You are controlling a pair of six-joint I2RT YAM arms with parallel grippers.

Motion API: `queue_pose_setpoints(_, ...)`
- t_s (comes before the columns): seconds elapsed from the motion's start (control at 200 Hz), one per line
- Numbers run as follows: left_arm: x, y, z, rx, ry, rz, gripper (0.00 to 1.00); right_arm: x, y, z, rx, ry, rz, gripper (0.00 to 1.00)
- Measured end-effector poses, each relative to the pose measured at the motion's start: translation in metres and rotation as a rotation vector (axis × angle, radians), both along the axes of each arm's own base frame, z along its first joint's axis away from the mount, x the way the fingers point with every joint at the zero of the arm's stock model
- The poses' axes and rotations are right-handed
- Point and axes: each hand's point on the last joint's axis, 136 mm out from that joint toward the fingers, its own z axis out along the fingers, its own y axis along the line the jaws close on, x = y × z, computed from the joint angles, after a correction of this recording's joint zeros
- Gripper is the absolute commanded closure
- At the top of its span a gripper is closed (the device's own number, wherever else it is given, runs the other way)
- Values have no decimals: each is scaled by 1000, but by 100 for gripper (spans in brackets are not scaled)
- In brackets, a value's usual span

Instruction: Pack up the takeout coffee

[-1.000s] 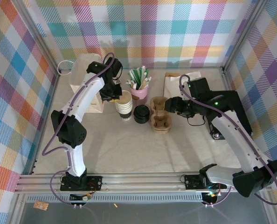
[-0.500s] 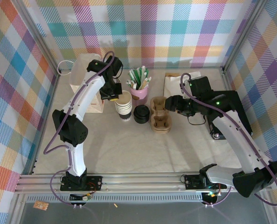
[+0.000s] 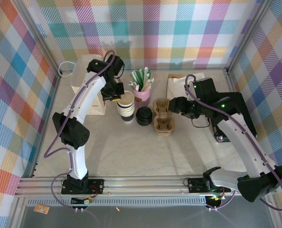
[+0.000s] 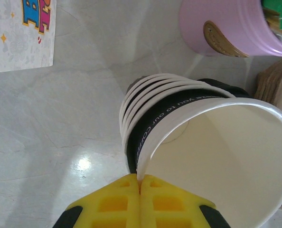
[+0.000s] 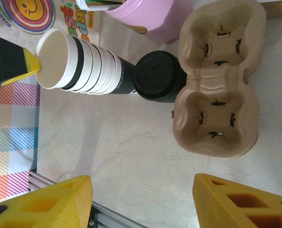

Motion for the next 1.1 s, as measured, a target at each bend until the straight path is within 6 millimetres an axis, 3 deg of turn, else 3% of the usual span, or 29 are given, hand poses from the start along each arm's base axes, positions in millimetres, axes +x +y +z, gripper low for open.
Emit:
queue_pose_setpoints(0.27,2,-1,33,-30,-67,2,100,1,-3,1,-3,-5,-19,44)
queue_pose_setpoints(0.855,-7,-4,73,-99,-125,4,100,2,2,10,38,15,-31,48)
queue_pose_setpoints(0.99,-9,-4,74,-102,-125,3,100,0,5,13,50,27,-18,58)
queue_pose_setpoints(1.1,-16,-5,86,-133,-143,-5,100,0,11,21,65,46,2,59)
